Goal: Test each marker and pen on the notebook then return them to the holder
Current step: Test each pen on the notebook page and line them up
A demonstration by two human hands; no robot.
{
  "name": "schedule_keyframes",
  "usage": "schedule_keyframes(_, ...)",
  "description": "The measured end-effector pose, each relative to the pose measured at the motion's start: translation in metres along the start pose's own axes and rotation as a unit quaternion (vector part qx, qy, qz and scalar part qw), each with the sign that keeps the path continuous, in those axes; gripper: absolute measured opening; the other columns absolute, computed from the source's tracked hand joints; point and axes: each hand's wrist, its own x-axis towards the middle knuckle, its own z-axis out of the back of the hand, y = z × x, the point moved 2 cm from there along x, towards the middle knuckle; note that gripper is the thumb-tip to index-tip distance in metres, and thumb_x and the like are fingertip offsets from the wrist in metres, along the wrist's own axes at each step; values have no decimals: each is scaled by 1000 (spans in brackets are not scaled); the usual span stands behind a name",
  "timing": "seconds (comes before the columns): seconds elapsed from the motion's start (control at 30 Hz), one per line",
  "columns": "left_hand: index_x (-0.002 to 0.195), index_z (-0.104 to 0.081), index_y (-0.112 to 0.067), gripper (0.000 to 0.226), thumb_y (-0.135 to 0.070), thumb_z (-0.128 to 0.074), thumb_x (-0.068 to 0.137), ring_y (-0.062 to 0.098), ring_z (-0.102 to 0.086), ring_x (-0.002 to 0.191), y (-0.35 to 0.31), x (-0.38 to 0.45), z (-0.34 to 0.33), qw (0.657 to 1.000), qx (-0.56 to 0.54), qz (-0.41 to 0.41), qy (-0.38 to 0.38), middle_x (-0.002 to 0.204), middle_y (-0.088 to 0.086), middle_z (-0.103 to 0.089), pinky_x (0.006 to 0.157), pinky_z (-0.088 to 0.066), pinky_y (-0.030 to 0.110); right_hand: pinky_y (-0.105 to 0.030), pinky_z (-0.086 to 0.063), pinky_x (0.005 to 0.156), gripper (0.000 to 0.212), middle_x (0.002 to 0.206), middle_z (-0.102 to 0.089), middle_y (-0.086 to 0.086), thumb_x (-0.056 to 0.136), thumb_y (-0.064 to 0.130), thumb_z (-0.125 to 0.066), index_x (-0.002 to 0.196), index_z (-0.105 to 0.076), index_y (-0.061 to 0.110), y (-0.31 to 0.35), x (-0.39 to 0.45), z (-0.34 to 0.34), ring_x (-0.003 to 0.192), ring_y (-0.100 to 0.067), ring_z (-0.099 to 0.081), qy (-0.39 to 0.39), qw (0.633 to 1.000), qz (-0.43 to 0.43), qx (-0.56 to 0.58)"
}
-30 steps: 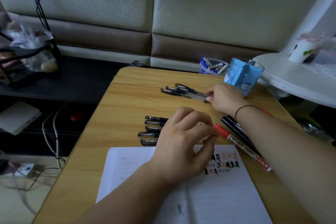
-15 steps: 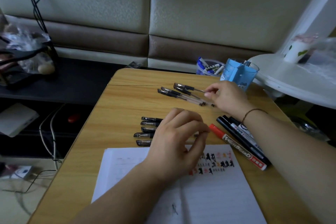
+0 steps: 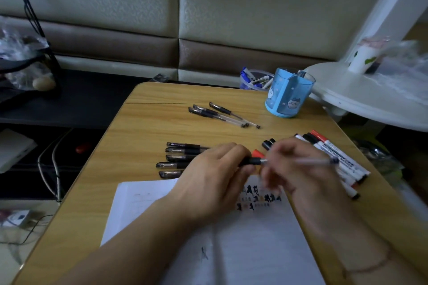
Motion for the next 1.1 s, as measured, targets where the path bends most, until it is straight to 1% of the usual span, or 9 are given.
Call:
schedule_keyframes(0.1,91,-59,-19,24,-33,-43,102,21,-46,50,-5,-2,2,998,45,-51,19,62,-4,-54,43,-39,34,-25,-47,49,17,60,-63,-6,74,35,-72,73,-61,22,-9,-1,-6,55,-16,-59,20,998,-9,-61)
schedule_keyframes(0.17,91,-60,-20,25,-36,-44,102,20,-40,50,-3,-2,4,996,50,-69,17,58,-7,-45,40,-33,31,-25,-47,50,15,61,-65,-10,75,34,-71,72,-60,24,-7,-2,-4,55,-18,-61,43,997,-9,-62)
schedule_keyframes(0.27,102,-63,-19,29,-39,-43,102,15,-38,53,-4,-2,3,997,14,-65,44,68,-15,-34,45,-34,28,-22,-48,52,14,62,-65,-11,78,31,-68,76,-61,19,-1,-6,5,56,-18,-63,42,997,2,-65)
schedule_keyframes(0.4,122,-51,-19,35,-36,-31,98,14,-48,57,2,-4,4,997,-63,17,46,69,-10,-47,54,-40,36,-36,-53,49,11,76,-72,-13,89,25,-66,88,-71,16,-7,-20,22,69,-25,-71,-32,995,-17,-90)
schedule_keyframes(0.47,124,-47,-21,33,-28,-30,96,10,-48,62,5,-5,5,996,-74,51,27,77,-7,-51,58,-40,35,-32,-52,44,11,69,-73,-9,83,20,-67,79,-71,10,-16,-28,25,57,-18,-68,-61,988,-36,-134)
schedule_keyframes(0.63,129,-43,-32,32,-24,-48,98,-3,-55,73,8,-5,-1,993,-77,90,14,94,-21,-57,63,-40,15,-31,-37,37,26,45,-54,-6,80,13,-73,59,-56,13,-34,-35,25,37,-21,-45,-125,973,0,-195)
schedule_keyframes(0.77,127,-54,-22,35,-14,-60,94,-16,-53,72,10,-4,-2,994,-71,88,11,96,-12,-64,64,-36,3,-27,-29,37,39,44,-43,-12,82,14,-72,54,-45,11,-39,-32,26,37,-24,-37,-151,961,22,-233)
schedule_keyframes(0.97,120,-57,-34,30,-24,-62,92,0,-66,89,12,-3,-4,992,-74,98,17,100,-12,-70,69,-46,12,-20,-28,36,42,41,-40,0,83,7,-71,53,-43,16,-48,-30,29,35,-11,-34,-145,965,2,-216)
schedule_keyframes(1.1,119,-59,-32,28,-24,-61,92,3,-67,92,11,-3,-4,992,-78,99,13,101,-12,-71,71,-54,26,-23,-29,37,39,43,-41,-9,83,8,-71,54,-45,11,-48,-29,29,36,-13,-35,-131,963,7,-236)
